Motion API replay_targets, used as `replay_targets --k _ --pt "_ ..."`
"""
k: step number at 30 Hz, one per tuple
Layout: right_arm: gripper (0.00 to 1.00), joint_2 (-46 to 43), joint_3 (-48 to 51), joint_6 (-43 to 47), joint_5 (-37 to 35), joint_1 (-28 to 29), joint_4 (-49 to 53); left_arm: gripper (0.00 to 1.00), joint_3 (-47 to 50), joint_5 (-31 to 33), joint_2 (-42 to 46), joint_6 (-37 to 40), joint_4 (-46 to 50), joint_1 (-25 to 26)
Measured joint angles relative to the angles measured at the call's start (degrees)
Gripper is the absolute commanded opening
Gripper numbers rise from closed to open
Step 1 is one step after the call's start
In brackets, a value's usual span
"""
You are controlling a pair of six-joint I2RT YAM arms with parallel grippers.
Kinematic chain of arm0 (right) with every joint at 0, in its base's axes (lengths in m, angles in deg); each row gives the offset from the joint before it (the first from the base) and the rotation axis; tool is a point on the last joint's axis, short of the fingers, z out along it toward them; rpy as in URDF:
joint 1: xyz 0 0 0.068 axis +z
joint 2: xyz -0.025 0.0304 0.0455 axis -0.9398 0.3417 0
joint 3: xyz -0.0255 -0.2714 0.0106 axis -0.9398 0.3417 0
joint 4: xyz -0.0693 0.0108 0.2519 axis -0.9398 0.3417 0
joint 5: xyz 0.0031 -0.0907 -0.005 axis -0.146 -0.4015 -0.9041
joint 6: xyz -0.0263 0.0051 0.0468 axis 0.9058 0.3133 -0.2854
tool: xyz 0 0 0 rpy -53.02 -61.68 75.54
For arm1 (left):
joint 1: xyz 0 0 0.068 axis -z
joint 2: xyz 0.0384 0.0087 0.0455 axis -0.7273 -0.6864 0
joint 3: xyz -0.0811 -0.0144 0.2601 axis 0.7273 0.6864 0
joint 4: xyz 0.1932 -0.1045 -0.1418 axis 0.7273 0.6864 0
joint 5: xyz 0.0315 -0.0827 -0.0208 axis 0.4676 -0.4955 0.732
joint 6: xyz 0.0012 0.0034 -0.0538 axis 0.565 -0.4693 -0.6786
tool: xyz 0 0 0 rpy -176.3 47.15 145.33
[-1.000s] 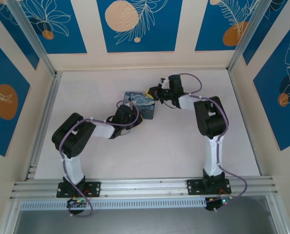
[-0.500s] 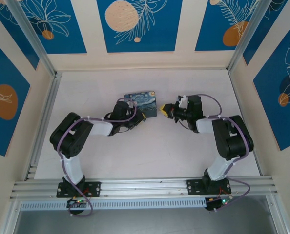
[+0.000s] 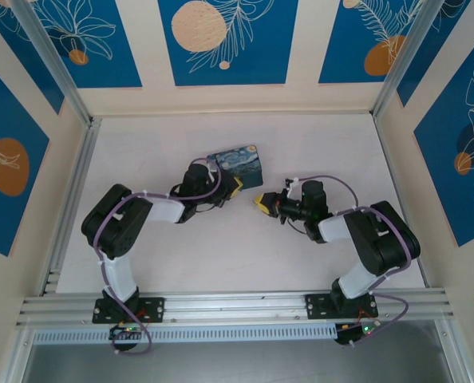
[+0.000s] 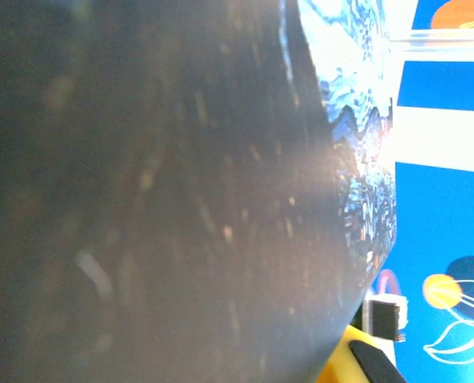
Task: Unlock a padlock with a key
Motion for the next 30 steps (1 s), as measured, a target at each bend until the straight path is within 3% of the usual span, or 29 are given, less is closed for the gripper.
replay_targets --k 14,20,30 --pt "0.00 6.8 0.7 -8.1 -8.3 2.9 -10.9 0.00 2.4 0.8 0.0 -7.1 -8.7 0.2" --pt "0.00 7.5 -0.2 -9.6 -9.1 2.9 -12.8 0.00 2.8 0.2 0.0 -7.2 -11.6 0.3" --pt "0.00 6.0 0.3 -9.6 -6.0 0.5 -13.5 0.00 1.8 -6.5 -3.5 -7.2 -16.9 0.3"
